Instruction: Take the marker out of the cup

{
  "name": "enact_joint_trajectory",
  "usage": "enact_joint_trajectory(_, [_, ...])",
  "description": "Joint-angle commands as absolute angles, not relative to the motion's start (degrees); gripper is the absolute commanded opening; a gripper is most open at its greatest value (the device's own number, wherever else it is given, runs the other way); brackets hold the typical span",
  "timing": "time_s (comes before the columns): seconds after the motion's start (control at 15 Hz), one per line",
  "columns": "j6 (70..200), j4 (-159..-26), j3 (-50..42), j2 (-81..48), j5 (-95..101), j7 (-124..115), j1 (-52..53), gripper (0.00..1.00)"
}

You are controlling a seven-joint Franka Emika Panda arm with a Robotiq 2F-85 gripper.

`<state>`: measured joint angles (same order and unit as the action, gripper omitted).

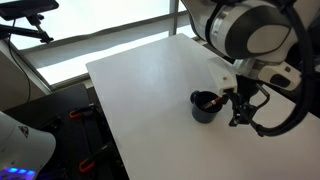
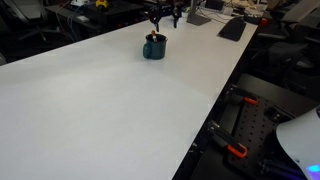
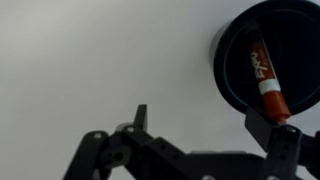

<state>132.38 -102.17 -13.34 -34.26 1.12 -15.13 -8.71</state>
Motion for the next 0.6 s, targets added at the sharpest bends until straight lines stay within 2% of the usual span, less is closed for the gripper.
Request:
enact_joint_trajectory(0.0, [132.2, -101.9, -13.2, -34.4, 1.3, -15.1, -9.0, 1.0])
enact_joint_trajectory(0.53, [136.0, -103.8, -11.9, -32.1, -0.6, -13.1, -9.9, 1.0])
